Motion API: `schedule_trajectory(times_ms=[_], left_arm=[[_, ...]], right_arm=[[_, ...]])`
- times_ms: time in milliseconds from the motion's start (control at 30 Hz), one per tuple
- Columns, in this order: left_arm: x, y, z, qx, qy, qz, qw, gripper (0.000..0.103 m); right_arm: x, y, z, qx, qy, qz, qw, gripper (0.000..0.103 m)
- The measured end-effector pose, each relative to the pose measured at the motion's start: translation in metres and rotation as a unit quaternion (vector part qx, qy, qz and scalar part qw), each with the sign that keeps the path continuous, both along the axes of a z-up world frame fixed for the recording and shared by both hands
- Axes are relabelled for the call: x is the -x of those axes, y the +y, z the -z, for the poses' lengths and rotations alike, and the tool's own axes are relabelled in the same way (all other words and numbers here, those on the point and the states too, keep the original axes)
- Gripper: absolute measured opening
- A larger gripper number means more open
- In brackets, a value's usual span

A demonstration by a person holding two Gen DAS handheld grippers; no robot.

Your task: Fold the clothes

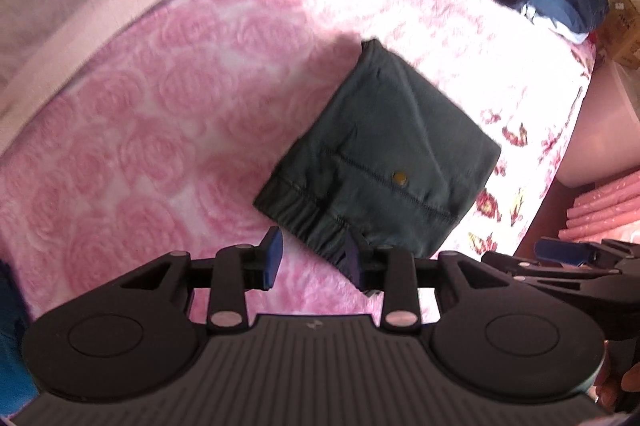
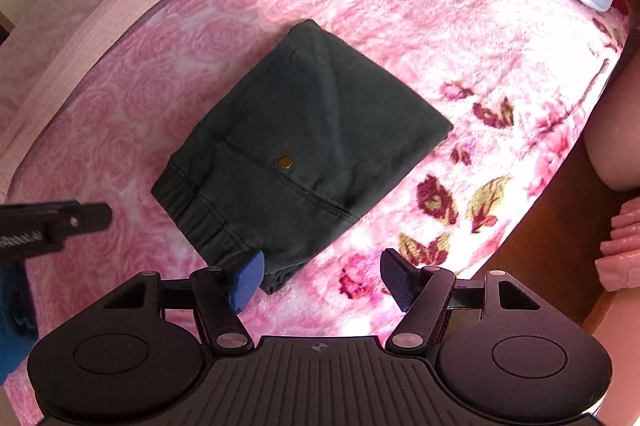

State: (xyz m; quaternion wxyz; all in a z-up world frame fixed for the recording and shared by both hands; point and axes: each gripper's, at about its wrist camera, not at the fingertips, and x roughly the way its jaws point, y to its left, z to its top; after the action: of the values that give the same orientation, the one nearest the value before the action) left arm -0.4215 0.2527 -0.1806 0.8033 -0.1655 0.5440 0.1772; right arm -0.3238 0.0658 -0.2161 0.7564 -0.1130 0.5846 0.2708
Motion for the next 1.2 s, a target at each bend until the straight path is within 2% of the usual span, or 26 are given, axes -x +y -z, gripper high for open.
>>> schedule_trajectory(times_ms=[167,367,667,867,1067,1200], left_arm=[[-0.002,-0.003,-0.029,-0.024,-0.021,-0.003,0.9995,0.032],[0.0,-0.006,-0.05,-0.034,-0.04,-0.021,0.9984,0.032],[0.009,-0.016,-0.072,-0.062,-0.051,-0.087,0.993,0.032],[0.001,-0.038,-0.087,-0.091,-0.058,-0.156,0.9818,0.033],[-0.013,-0.076,-0.097,-0.1,-0.066,-0.215,0.9692,0.035],[-0.014,-0.106,-0.096,-0.098,-0.063,-0.25,0.9613,0.035]], right_arm=[[-0.004,-0.002,-0.019,-0.006,-0.011,-0.002,1.0,0.068],[-0.006,0.003,-0.036,-0.003,-0.024,-0.027,0.999,0.068],[-0.017,0.012,-0.053,-0.01,-0.043,-0.091,0.995,0.068],[-0.045,0.007,-0.068,-0.045,-0.065,-0.154,0.985,0.068],[-0.077,-0.016,-0.084,-0.071,-0.091,-0.213,0.97,0.068],[-0.093,-0.035,-0.084,-0.075,-0.089,-0.239,0.964,0.068]])
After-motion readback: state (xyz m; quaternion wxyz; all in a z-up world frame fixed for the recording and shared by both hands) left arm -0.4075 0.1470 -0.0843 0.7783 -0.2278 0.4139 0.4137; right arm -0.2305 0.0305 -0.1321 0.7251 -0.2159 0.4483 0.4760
